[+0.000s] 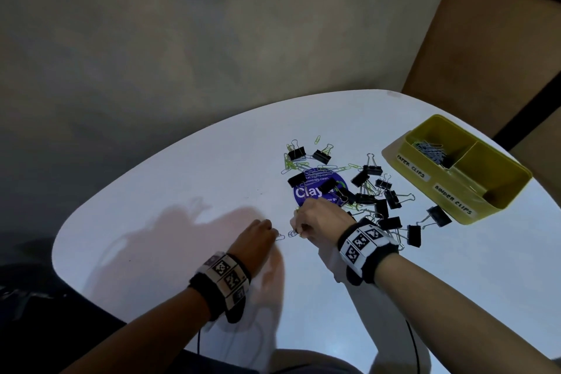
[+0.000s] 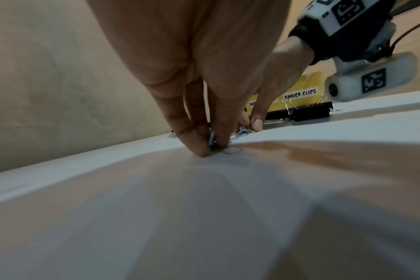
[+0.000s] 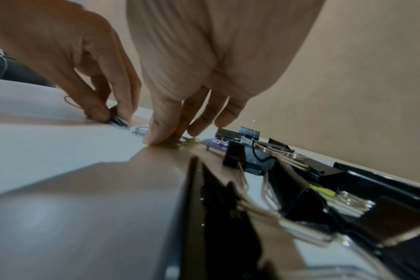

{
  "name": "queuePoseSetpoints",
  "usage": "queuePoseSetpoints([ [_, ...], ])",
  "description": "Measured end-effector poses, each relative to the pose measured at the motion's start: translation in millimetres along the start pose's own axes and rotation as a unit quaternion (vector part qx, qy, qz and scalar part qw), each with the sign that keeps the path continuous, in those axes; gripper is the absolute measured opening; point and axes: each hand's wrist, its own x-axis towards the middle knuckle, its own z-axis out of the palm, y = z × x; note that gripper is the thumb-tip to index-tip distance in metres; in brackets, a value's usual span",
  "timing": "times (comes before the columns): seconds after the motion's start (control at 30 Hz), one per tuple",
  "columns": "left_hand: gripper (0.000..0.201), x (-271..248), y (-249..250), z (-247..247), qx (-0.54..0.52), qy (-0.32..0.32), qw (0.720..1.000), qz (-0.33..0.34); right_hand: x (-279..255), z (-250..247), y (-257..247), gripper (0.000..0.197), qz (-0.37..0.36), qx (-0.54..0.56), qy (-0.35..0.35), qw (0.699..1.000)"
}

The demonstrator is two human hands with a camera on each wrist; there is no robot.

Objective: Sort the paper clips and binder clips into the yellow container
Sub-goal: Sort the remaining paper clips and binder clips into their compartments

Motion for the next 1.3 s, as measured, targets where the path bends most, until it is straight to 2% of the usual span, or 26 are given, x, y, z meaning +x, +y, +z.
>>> queuePoseSetpoints([
  [0.07,0.023,1.6,1.5,-1.9,0.008,-0.003,1.0,0.001,-5.9,-2.4,-6.0,0.023,-0.005,-0.015,0.013,1.0],
  [0.13,0.025,5.4,1.8,-3.5,0.011,-0.025,1.0,-0.014,-12.2,-0.4,-11.9,0.013,-0.015,-0.058,0.032,0.998],
  [0.3,0.02,11.2,6.4,-9.0,0.017,-0.051,0.998,-0.016,-25.2,14.1,-19.2,0.033,0.02,-0.151,0.009,0.988],
  [0.4,0.023,10.8,9.6,-10.4,0.043,-0.06,0.997,-0.011,-29.9,17.8,-22.7,0.033,0.045,-0.172,-0.013,0.984],
  [0.57,0.028,7.3,17.7,-10.7,0.151,-0.087,0.984,0.042,-34.7,20.9,-24.1,0.033,0.073,-0.133,-0.02,0.988],
  [0.77,0.022,4.5,14.7,-13.9,0.107,-0.072,0.991,0.036,-33.3,29.6,-14.4,0.026,0.096,-0.06,0.0,0.994],
  [0.9,0.03,6.4,15.8,-17.8,0.103,-0.085,0.99,0.038,-37.2,26.6,-13.1,0.028,0.118,-0.024,0.011,0.993],
  [0.93,0.028,6.8,16.0,-18.8,0.1,-0.066,0.992,0.034,-37.8,26.7,-13.3,0.027,0.12,-0.019,0.014,0.992],
  [1.0,0.024,7.0,17.4,-24.1,0.138,-0.035,0.988,0.061,-37.5,27.6,-13.3,0.027,0.122,-0.009,0.013,0.992],
  [1.1,0.027,14.9,13.6,-20.2,0.111,-0.1,0.982,0.116,-38.1,26.9,-13.5,0.028,0.123,-0.013,0.003,0.992],
  [1.2,0.021,29.8,3.0,-19.6,0.093,-0.079,0.979,0.162,-37.9,26.2,-13.8,0.03,0.119,-0.016,0.001,0.993],
  [1.3,0.025,50.5,4.8,-19.6,0.147,-0.061,0.963,0.215,-36.3,26.2,-12.3,0.027,0.116,-0.011,0.007,0.993],
])
